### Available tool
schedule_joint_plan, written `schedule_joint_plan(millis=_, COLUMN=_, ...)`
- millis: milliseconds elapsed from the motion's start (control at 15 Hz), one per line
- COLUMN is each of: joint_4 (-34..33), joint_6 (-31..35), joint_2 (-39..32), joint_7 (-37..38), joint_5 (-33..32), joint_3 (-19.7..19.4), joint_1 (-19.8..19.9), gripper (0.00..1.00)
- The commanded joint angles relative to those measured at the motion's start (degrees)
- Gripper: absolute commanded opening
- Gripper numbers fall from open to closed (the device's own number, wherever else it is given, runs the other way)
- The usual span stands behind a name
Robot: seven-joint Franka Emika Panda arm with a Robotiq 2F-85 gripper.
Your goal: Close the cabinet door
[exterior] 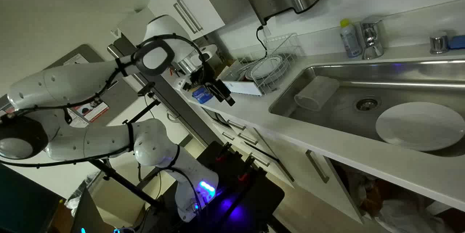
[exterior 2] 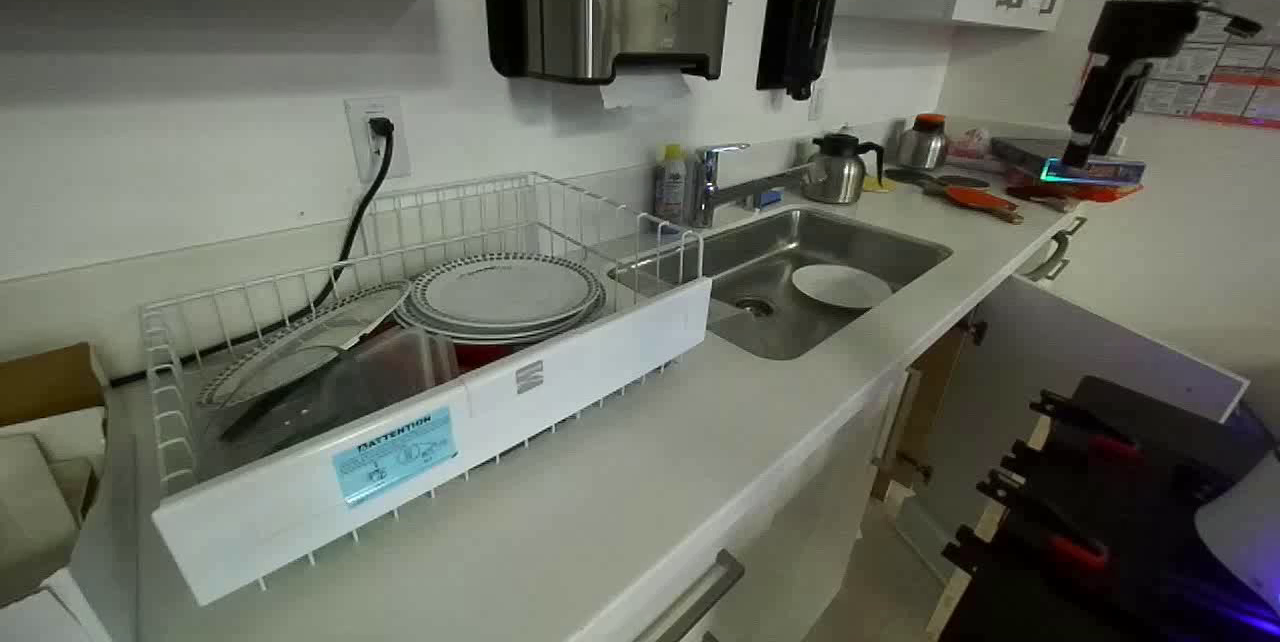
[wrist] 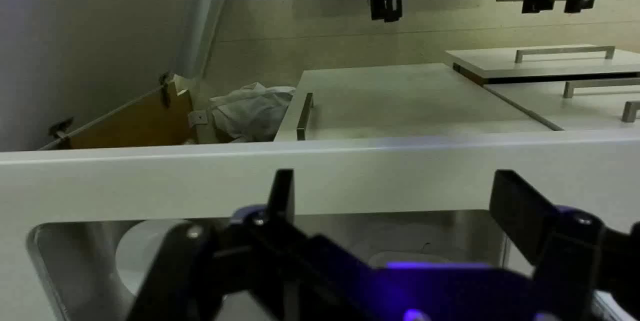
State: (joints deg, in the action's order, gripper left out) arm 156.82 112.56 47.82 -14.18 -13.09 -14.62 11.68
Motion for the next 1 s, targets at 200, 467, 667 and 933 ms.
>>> schedule_joint_plan(millis=200, joint_4=-0.1, joint_6=-0.13, joint_2=-0.02, joint_7=-0.03, joint_5=0.09, joint_3=0.09, joint_1=0.05, gripper=1.0)
schedule_joint_plan(millis=467, joint_4=-0.98, joint_6=0.46, joint_2=-1.01, joint_7=-0.12, joint_5=0.16, joint_3=-0.5, joint_1=0.2, gripper=1.0)
schedule_joint_plan(millis=667, joint_4=-3.02, joint_6=1.66, joint_2=-2.68, joint_7=0.35, joint_5=-0.13, joint_3=-2.03, joint_1=1.43, gripper=1.0)
schedule_joint_plan(millis=933, joint_4=-6.73, joint_6=6.53, joint_2=-6.83, joint_7=2.79, joint_5=-0.75, joint_3=-4.93, joint_1=4.92, gripper=1.0)
